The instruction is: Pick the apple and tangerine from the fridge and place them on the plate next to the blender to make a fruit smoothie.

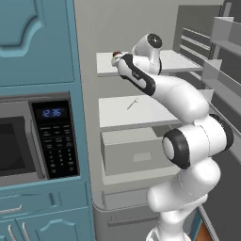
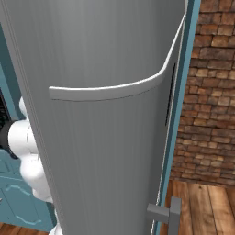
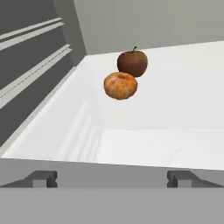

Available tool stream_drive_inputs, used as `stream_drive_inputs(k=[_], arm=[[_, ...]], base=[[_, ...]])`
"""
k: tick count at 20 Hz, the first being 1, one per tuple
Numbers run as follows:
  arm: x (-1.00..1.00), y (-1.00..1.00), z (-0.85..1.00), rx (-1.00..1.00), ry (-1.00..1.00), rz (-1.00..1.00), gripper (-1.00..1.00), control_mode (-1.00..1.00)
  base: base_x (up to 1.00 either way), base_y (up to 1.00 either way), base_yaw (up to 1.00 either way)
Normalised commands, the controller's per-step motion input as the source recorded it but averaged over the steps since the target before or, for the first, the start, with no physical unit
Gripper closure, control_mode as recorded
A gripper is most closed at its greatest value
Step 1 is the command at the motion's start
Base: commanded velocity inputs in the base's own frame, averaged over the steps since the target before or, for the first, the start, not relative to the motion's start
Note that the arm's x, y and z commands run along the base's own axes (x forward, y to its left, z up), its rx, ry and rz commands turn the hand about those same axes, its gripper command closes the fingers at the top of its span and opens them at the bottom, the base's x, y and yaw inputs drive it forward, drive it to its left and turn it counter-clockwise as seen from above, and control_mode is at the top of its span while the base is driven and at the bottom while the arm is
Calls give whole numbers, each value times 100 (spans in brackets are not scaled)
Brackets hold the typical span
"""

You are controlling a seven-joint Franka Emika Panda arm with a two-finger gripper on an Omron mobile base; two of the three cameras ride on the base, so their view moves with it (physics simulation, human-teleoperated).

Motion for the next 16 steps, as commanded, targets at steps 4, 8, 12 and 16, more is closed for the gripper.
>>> stream_drive_inputs(k=[4,8,12,16], arm=[[20,6,-9,0,3,0,-100,-100],[54,5,-15,-1,0,0,-100,-100],[42,11,-10,-1,0,0,-100,-100],[46,14,-1,-6,0,0,-100,-100]], base=[[0,0,0],[0,0,0],[0,0,0],[0,0,0]])
